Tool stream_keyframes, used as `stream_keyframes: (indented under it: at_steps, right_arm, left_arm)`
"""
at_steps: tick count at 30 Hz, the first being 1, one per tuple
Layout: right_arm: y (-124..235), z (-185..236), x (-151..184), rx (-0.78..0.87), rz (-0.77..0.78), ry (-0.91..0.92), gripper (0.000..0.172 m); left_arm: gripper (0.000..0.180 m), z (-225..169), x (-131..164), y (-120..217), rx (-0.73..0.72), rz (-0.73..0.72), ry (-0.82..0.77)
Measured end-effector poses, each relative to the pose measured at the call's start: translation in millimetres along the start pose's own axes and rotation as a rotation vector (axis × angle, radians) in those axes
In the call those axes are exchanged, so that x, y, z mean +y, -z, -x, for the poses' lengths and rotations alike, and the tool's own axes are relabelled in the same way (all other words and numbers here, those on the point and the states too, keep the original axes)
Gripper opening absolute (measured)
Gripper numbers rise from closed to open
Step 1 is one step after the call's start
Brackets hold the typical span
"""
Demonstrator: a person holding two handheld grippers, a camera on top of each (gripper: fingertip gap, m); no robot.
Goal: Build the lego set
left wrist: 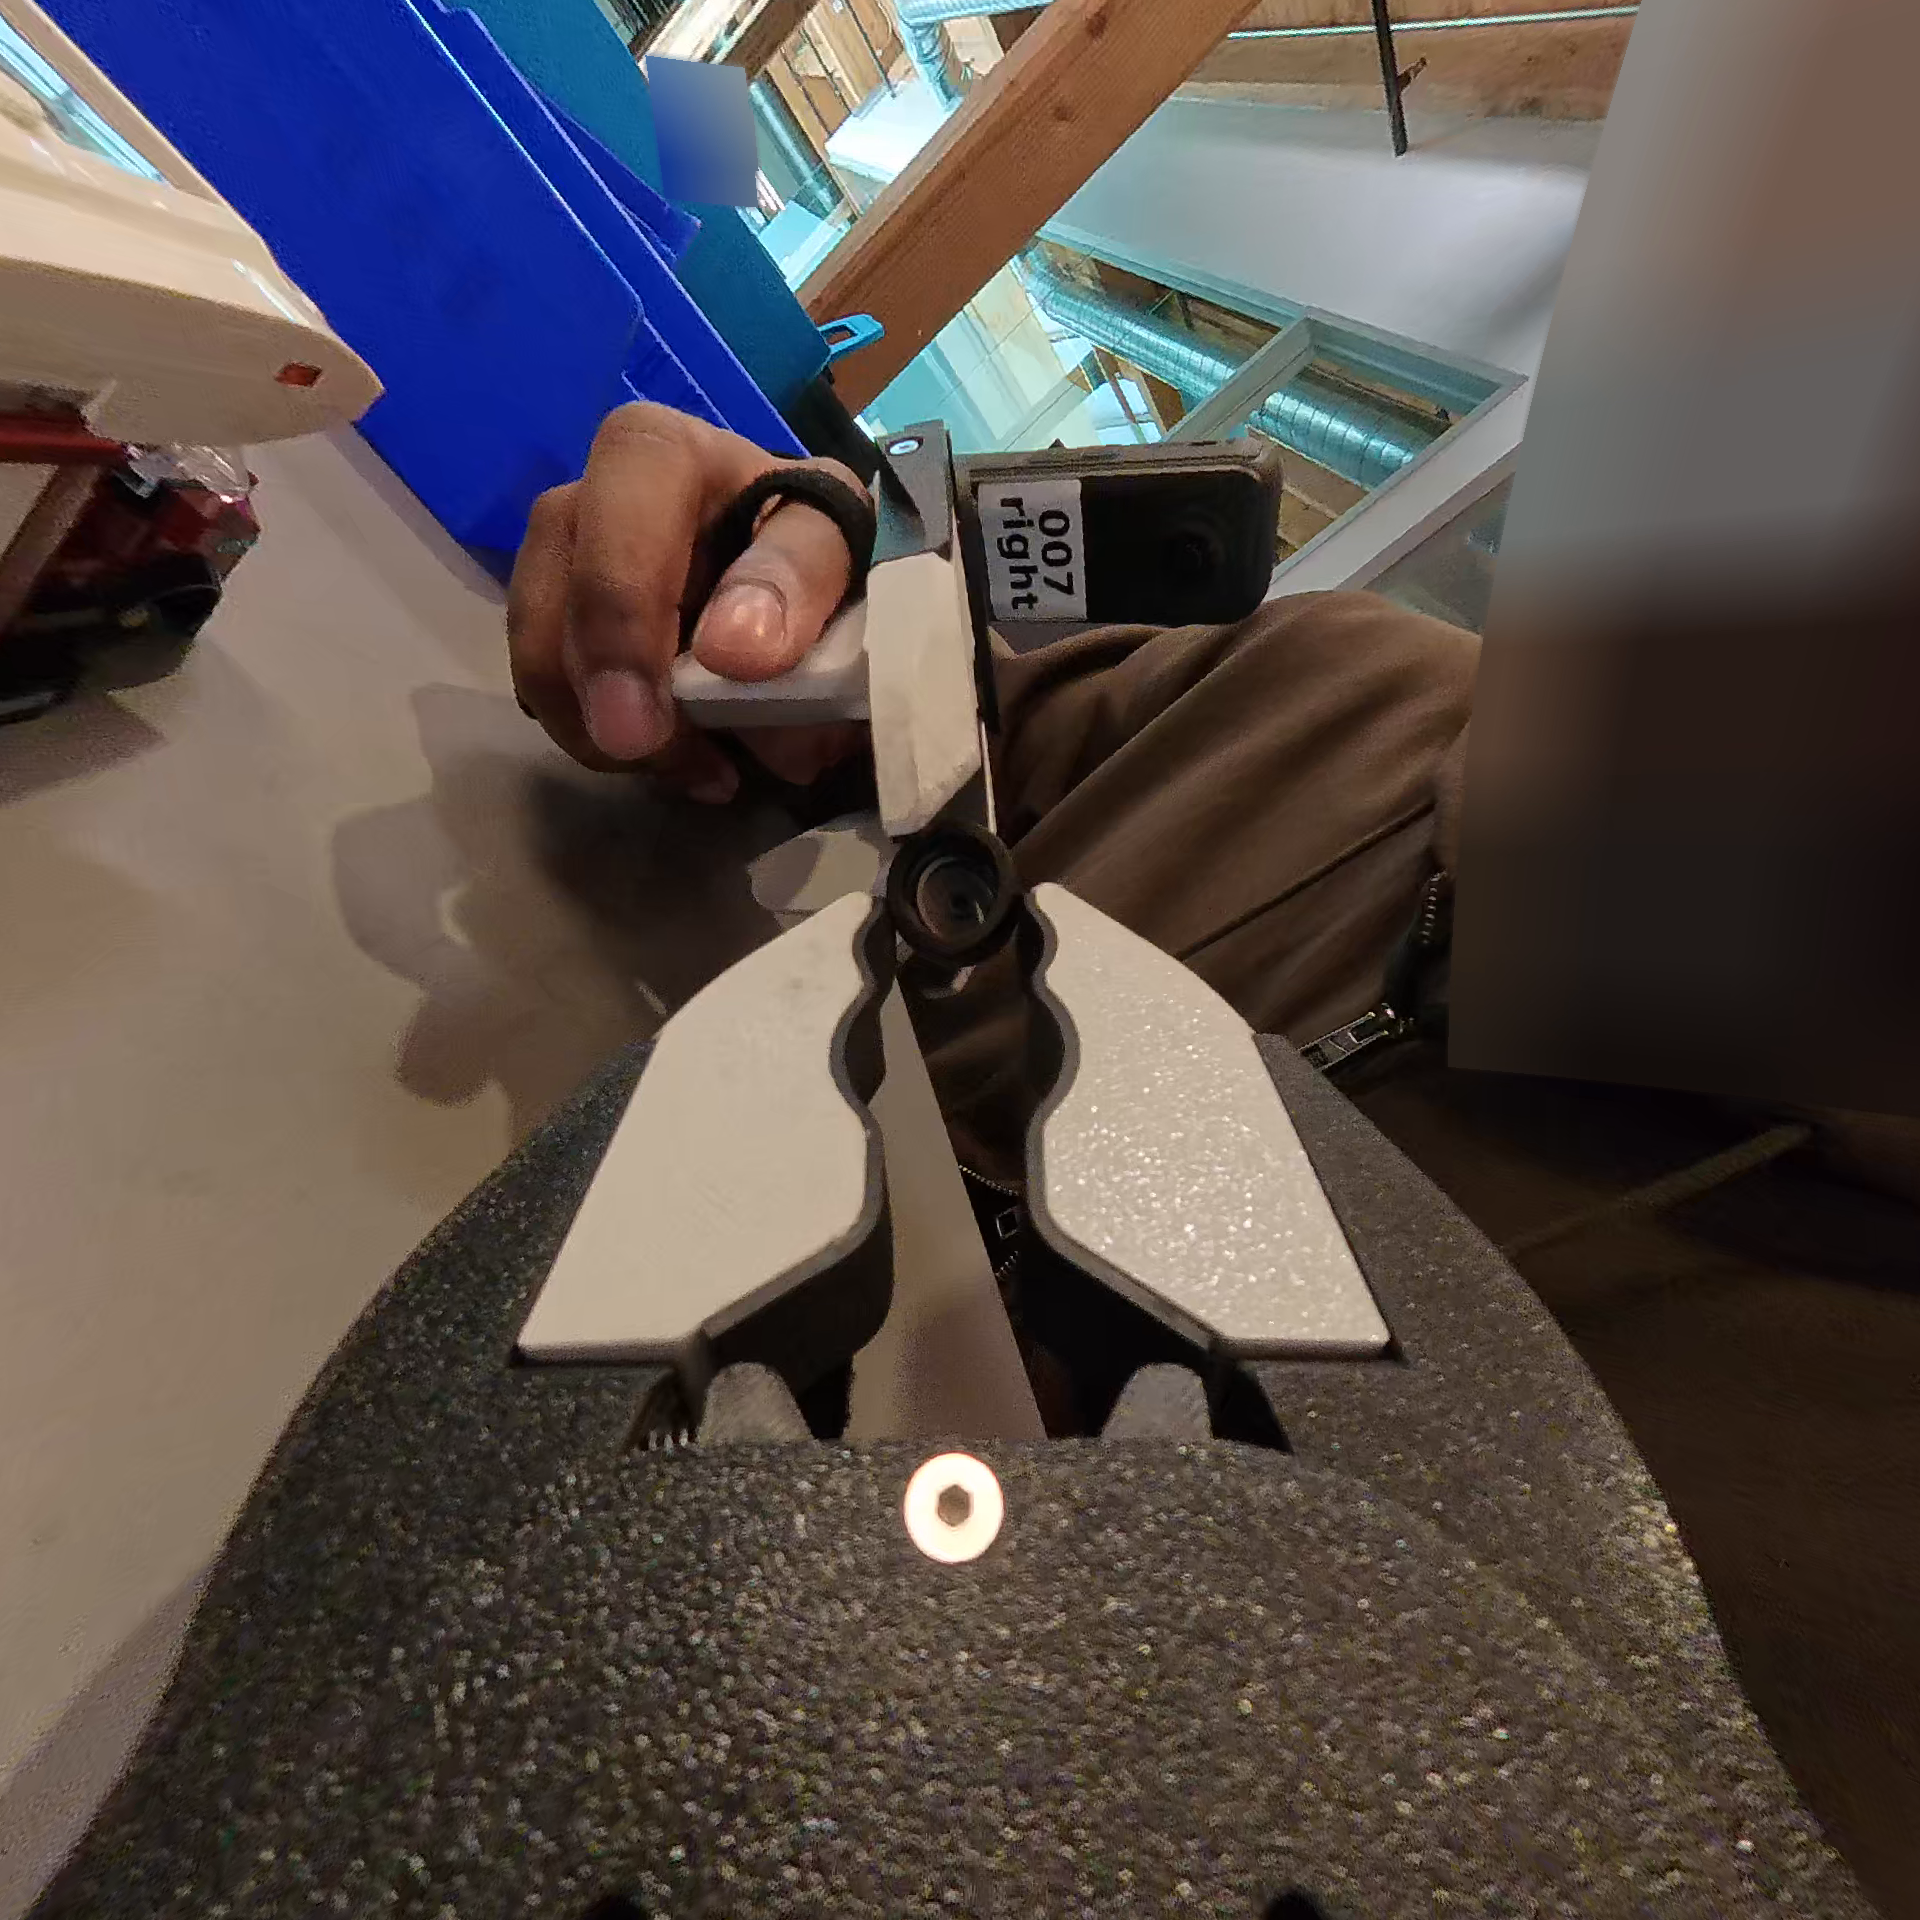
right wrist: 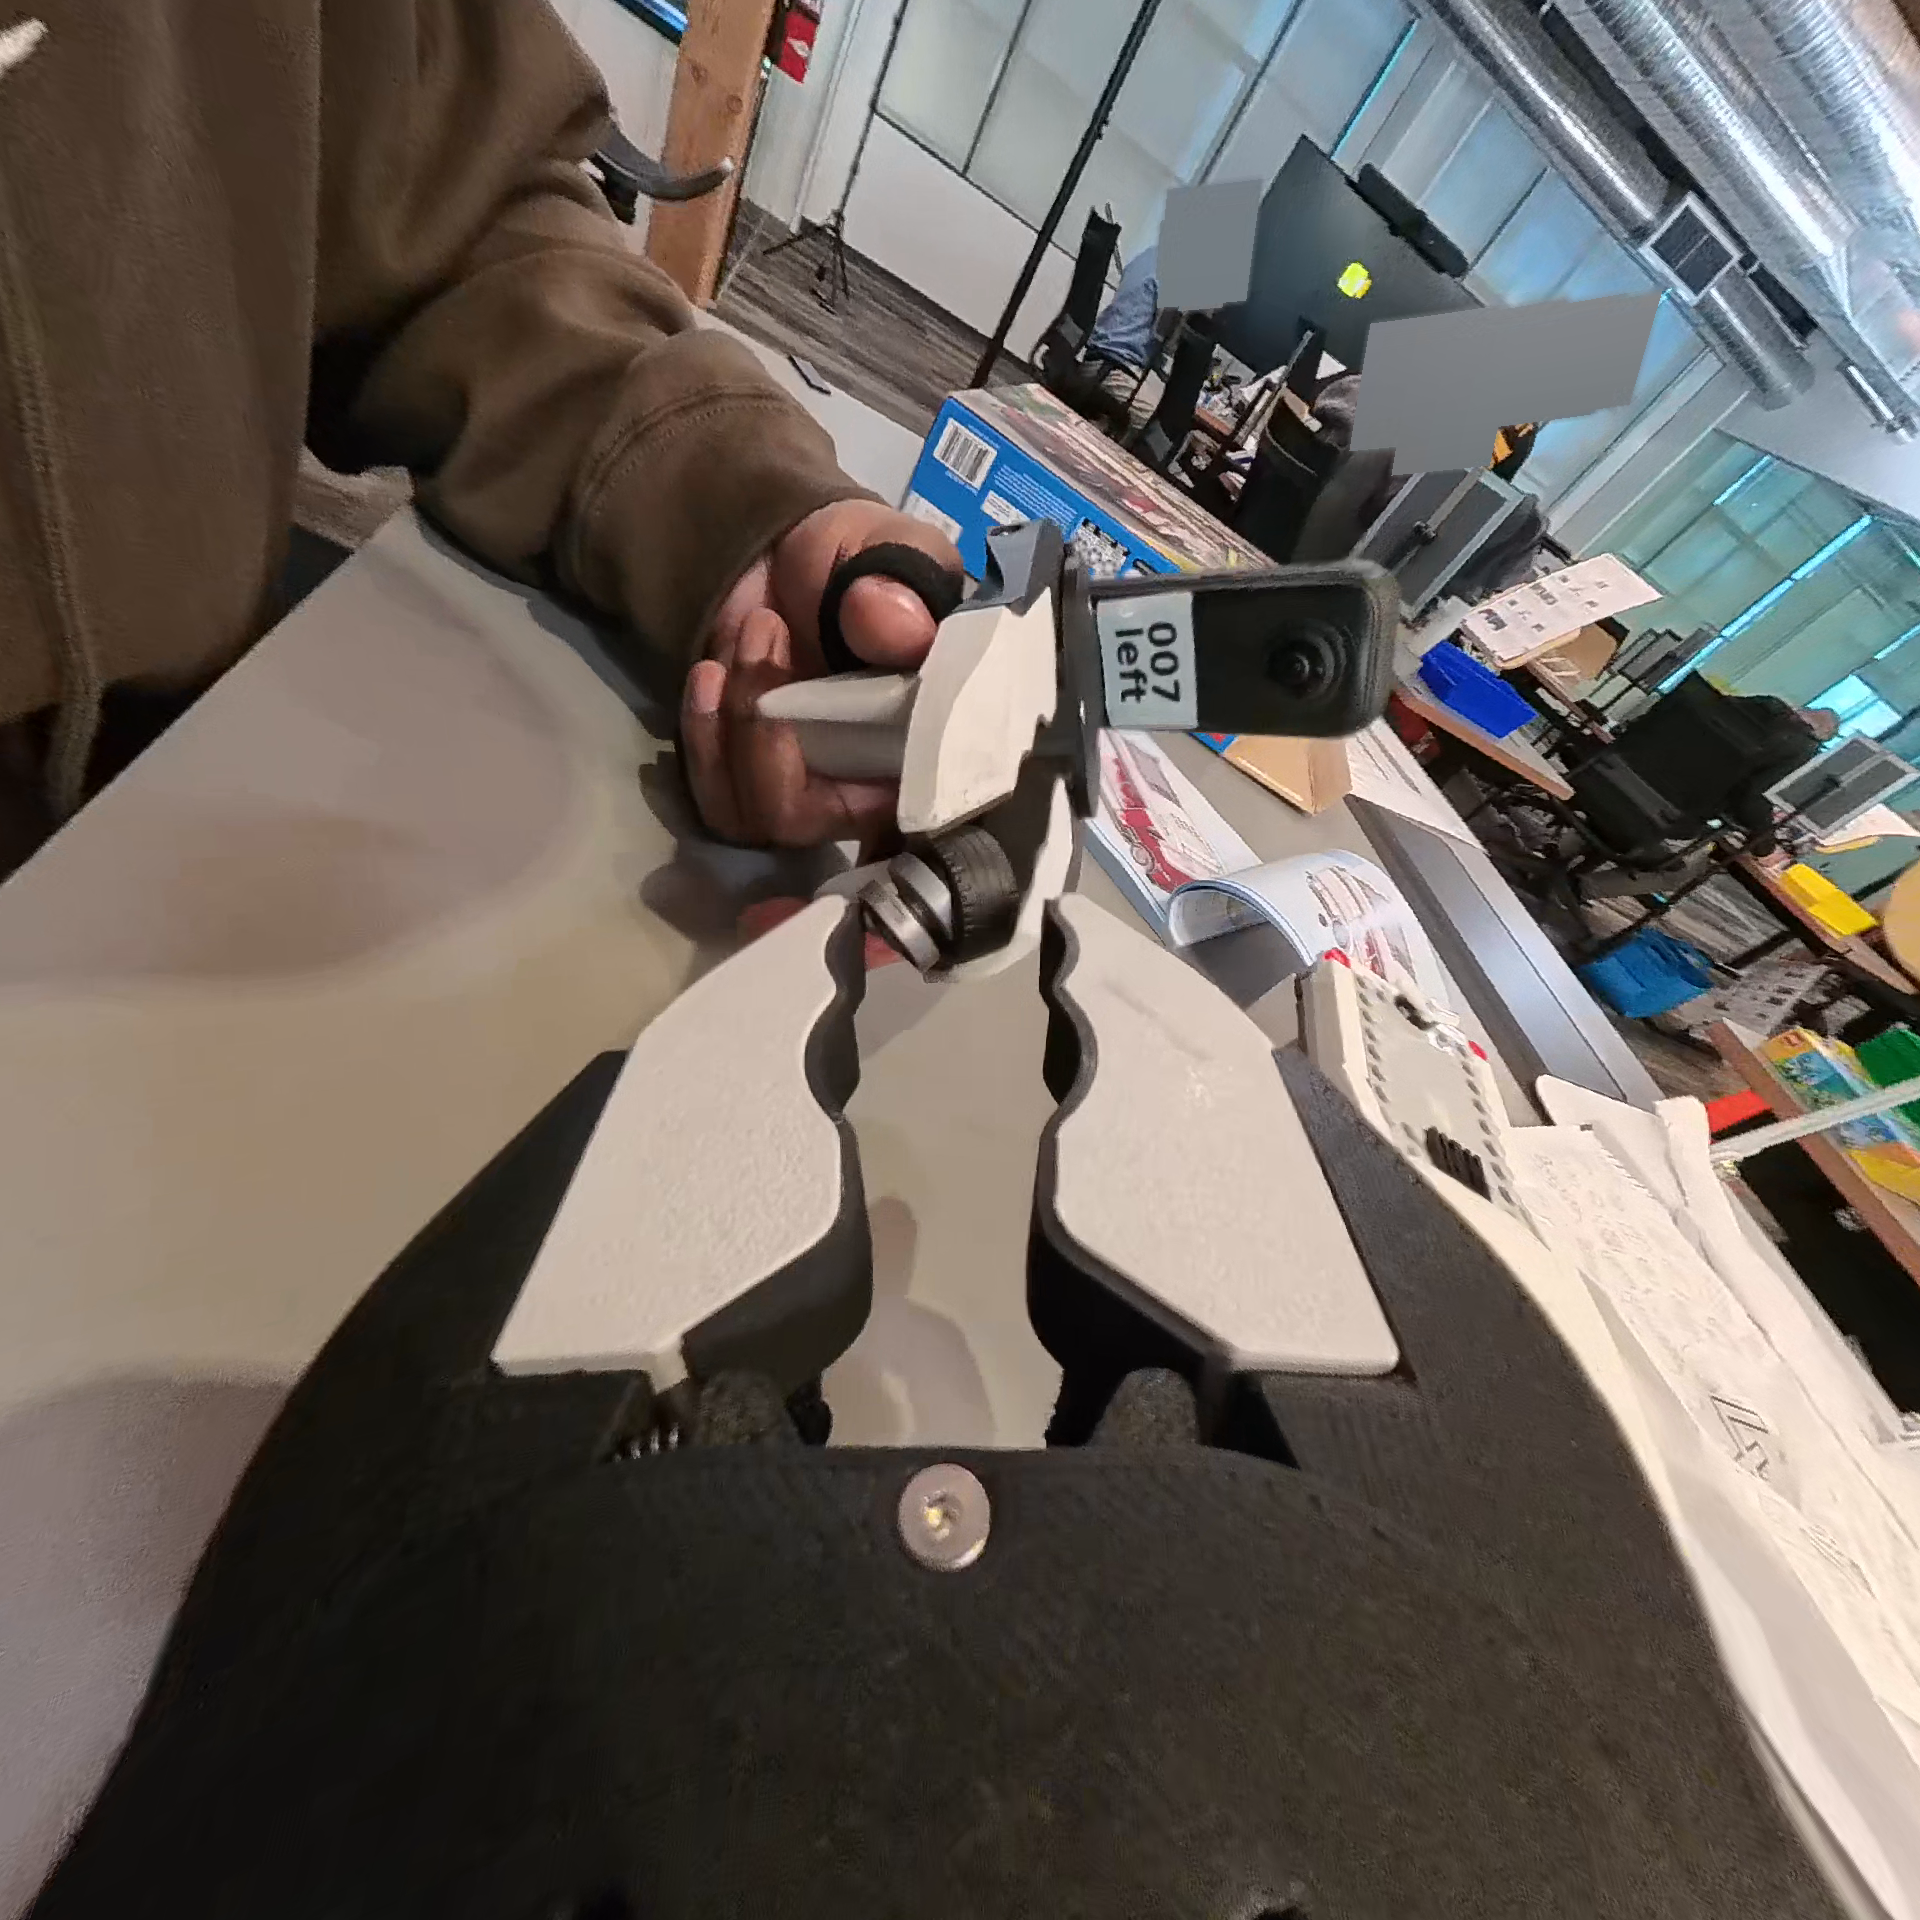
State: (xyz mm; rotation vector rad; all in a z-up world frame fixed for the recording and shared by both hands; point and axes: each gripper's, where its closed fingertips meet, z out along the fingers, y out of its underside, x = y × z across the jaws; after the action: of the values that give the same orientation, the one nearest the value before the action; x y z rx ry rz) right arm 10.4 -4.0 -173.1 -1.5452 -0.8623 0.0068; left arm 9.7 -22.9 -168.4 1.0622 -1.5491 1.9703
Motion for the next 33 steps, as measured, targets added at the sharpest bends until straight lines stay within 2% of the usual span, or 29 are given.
stream_keyframes:
  at_steps: [4,7,10,13,17,20,28,33]
  right_arm:
    - [-1.6,8.5,-1.8,-0.050,-0.014,-0.006,0.030]
    - [-2.9,14.2,-1.9,-0.081,-0.014,-0.012,0.023]
    - [-3.4,9.5,2.5,-0.075,0.013,-0.054,0.022]
    - [-4.5,3.9,8.7,-0.067,0.041,-0.141,0.022]
    - [-5.7,0.0,14.7,-0.075,0.070,-0.248,0.021]
    - [-4.8,0.3,14.9,-0.096,0.070,-0.297,0.021]
    - [-4.7,-0.5,17.2,-0.086,0.101,-0.290,0.021]
    - [-6.3,4.5,20.5,-0.095,0.148,-0.240,0.021]
  left_arm:
    - [0.023,-2.4,5.2,-6.0,0.020,0.021,0.022]
    - [0.023,-2.0,6.3,-6.9,0.014,0.026,0.023]
    - [0.023,3.8,3.2,-4.4,-0.044,0.016,-0.016]
    - [0.024,13.4,2.4,1.1,-0.175,0.050,-0.167]
    - [0.029,20.2,-5.1,8.9,-0.372,0.082,-0.490]
    - [0.028,19.3,-5.3,9.5,-0.446,0.117,-0.675]
    - [0.023,14.9,-9.4,9.3,-0.499,0.109,-0.861]
    - [0.023,17.6,-1.4,6.0,-0.535,0.185,-0.977]
